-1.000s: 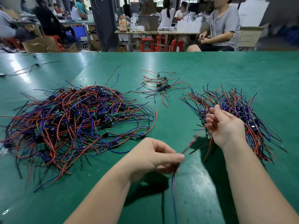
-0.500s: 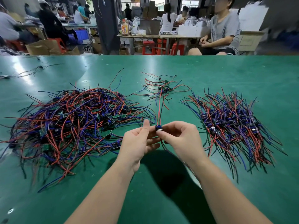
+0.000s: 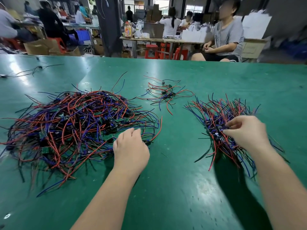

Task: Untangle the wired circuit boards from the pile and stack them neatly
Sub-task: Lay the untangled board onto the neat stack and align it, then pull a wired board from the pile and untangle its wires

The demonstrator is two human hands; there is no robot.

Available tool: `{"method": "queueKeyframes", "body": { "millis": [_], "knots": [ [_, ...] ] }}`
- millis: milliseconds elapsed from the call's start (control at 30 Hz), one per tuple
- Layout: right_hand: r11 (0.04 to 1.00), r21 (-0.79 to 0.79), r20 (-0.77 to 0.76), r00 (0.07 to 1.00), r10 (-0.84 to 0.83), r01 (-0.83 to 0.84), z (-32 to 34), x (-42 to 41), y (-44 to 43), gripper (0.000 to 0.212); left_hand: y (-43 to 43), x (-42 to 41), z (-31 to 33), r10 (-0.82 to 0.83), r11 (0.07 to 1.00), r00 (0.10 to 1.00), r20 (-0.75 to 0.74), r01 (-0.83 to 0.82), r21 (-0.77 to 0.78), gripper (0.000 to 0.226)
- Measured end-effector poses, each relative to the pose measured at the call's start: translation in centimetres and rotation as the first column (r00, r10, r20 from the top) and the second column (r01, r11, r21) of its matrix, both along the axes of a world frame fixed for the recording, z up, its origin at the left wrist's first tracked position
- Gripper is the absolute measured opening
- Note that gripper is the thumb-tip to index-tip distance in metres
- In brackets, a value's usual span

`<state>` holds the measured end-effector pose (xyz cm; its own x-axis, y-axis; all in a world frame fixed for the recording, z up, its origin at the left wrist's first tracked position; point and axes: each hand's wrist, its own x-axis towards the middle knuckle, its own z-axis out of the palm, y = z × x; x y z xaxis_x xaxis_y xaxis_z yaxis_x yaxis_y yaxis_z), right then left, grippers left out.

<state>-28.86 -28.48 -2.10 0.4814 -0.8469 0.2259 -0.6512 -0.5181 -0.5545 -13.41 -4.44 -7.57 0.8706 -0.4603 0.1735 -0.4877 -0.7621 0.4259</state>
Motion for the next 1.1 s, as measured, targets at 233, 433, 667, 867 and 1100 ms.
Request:
{"method": "queueKeyframes", "body": {
  "millis": [233, 433, 667, 867, 1100],
  "knots": [
    [0.999, 0.021, -0.032, 0.999, -0.034, 0.035, -3.2, -0.1, -1.1, 0.014, 0.4, 0.6, -0.2, 0.042, 0.984, 0.999, 0.007, -0.042, 0.173, 0.028],
    [0.999, -0.002, -0.117, 0.992, -0.048, 0.048, -2.9, 0.0, -1.3, 0.012, 0.4, 0.9, -0.5, 0.037, 0.988, 0.999, 0.025, -0.040, 0.150, 0.032],
    [0.968, -0.240, -0.161, 0.986, 0.034, -0.072, -0.4, 1.1, 1.9, 0.021, 1.0, 1.5, 0.4, 0.057, 0.998, 0.996, 0.062, -0.055, -0.041, 0.018],
    [0.723, 0.458, -0.041, 0.801, 0.597, -0.516, 1.3, 4.4, 8.6, 0.020, 0.7, 0.4, 1.1, 0.031, 0.910, 0.987, 0.155, 0.036, -0.413, 0.014],
    [0.404, 0.648, 0.661, 0.740, 0.125, -0.646, -3.2, 8.4, 11.8, 0.008, 0.4, 0.3, 1.0, -0.121, 0.907, 0.966, 0.228, 0.201, -0.370, 0.015]
  ]
}}
